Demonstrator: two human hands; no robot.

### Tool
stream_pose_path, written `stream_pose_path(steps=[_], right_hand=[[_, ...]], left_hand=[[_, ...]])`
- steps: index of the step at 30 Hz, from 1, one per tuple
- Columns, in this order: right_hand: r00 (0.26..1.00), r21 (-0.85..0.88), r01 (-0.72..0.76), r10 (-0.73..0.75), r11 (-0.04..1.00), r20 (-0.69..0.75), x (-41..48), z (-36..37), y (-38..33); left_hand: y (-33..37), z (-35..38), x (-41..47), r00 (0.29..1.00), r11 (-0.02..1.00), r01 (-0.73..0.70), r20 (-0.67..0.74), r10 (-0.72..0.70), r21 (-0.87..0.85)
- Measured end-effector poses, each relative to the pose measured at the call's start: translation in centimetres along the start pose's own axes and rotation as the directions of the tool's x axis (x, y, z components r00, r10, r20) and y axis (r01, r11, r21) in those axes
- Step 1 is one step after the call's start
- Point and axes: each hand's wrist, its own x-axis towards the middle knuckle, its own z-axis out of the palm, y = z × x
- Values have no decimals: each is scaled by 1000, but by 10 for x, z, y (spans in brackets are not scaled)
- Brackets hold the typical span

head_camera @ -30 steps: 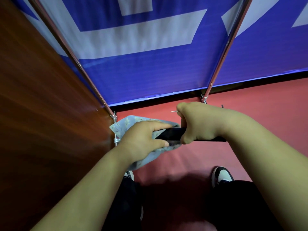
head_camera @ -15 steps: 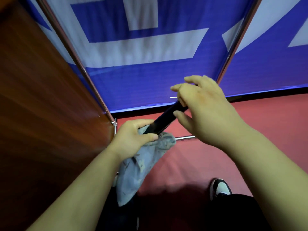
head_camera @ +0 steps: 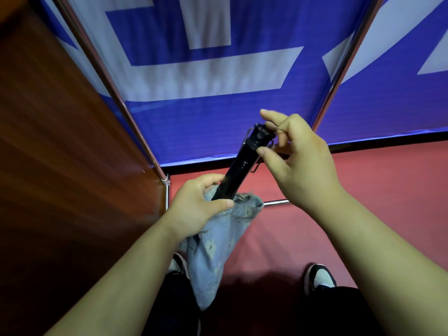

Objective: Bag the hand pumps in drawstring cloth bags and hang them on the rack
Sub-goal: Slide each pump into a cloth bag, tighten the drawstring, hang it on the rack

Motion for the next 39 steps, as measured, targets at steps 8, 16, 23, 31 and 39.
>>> stream_pose_path(steps=[8, 16, 23, 31, 39], right_hand=[[979, 217, -204, 198, 955, 47, -1, 7, 15], [969, 368, -231, 249, 901, -1, -10, 18, 24], [836, 205, -427, 298, 881, 461, -24, 37, 46], [824, 107, -433, 345, 895, 450, -16, 36, 43], [885, -101, -128, 159, 987, 437, -17, 29, 40]], left_hand=[[14, 8, -9, 993, 995, -81, -87, 76, -52], [27, -4, -6, 962, 966, -236, -166, 218, -103], [24, -15, -4, 946, 959, -258, -232, 226, -116], [26, -22, -3, 955, 962, -192, -261, 139, -192], [32, -16, -7, 960, 977, -146, -260, 101, -158]])
